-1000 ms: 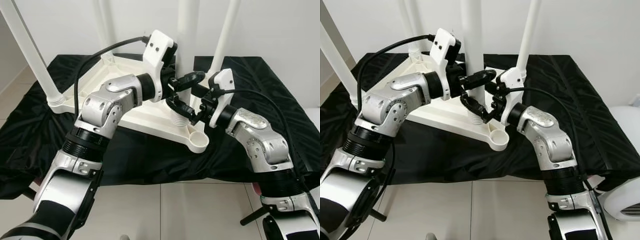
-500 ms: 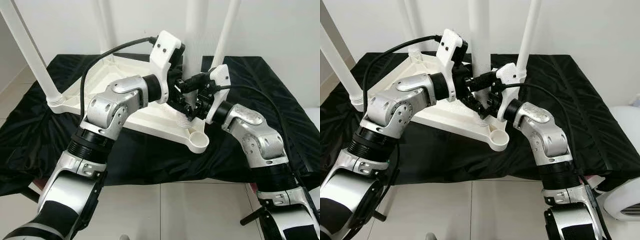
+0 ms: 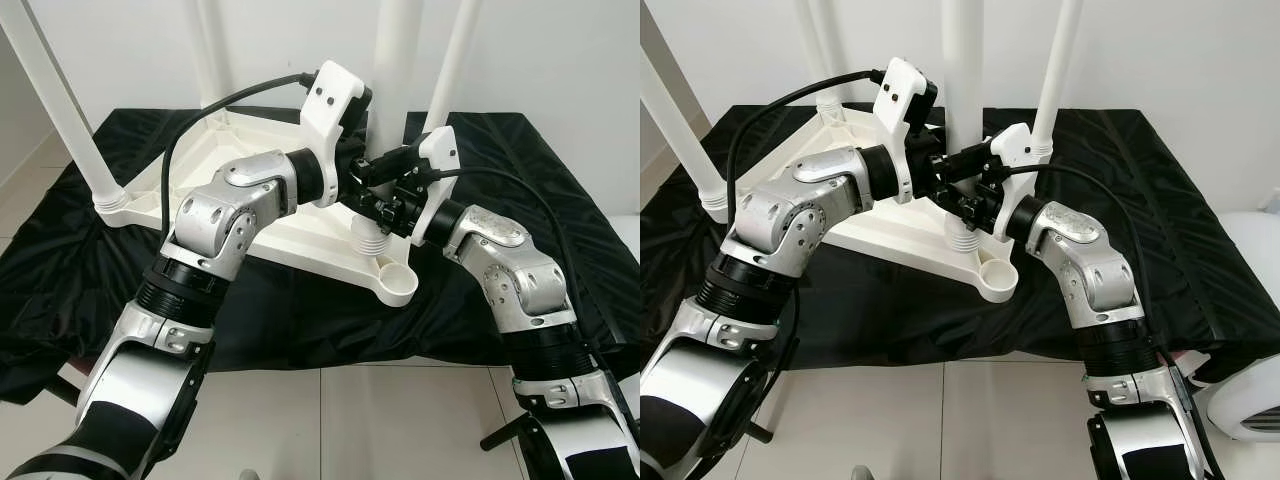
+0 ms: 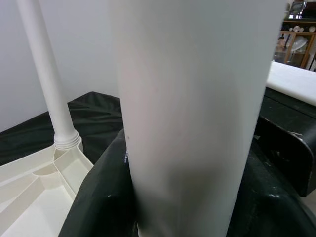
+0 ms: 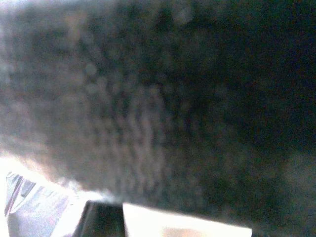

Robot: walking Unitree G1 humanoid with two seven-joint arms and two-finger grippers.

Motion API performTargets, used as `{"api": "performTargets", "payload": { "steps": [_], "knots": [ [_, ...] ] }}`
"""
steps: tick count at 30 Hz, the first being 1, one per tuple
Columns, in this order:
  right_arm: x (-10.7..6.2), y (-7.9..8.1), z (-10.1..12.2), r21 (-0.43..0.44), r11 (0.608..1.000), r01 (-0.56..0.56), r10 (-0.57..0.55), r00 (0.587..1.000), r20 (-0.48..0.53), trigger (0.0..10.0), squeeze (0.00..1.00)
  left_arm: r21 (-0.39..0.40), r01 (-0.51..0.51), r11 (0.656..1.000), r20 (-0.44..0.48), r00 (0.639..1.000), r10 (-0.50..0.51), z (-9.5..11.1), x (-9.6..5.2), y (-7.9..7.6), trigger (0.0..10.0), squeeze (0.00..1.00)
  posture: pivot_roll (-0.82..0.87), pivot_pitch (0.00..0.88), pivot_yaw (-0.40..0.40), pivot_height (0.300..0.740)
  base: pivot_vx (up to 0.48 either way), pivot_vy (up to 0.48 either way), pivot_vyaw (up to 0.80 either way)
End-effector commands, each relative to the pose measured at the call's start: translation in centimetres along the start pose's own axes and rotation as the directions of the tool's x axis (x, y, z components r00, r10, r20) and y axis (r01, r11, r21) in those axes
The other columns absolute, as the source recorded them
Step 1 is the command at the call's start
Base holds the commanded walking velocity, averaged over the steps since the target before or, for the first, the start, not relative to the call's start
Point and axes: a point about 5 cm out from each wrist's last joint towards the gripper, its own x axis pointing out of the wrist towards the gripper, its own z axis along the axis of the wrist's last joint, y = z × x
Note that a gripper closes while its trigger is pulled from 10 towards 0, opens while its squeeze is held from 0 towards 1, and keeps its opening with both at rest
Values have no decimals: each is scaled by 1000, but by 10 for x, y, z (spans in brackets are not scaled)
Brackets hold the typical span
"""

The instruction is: Building children table

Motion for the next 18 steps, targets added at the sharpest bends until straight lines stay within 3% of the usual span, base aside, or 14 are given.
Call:
{"api": "performTargets", "payload": {
  "steps": [1, 15, 17, 18],
  "knots": [
    [-2, -5, 3, -19, 999, 26, -26, 1000, 0, 10000, 0, 28, 39, 999, -6, 999, -39, 2, -2, -2, 10000, 0, -95, 99, 26, 740, 0, 0, 0],
    [-1, -5, 1, -28, 999, 32, -32, 999, -18, 10000, 0, 38, 62, 997, -17, 998, -61, 1, -1, -6, 10000, 0, -94, 103, 27, 740, 0, 0, 0],
    [-1, -5, 1, -28, 999, 32, -33, 999, -18, 10000, 0, 32, 67, 997, -15, 998, -67, 1, -1, -7, 10000, 47, -95, 103, 27, 740, 0, 0, 0],
    [-1, -5, 1, -29, 999, 34, -34, 999, -18, 10000, 0, 17, 73, 997, -13, 997, -73, 1, -1, -7, 10000, 1000, -94, 104, 27, 740, 0, 0, 0]
  ]
}}
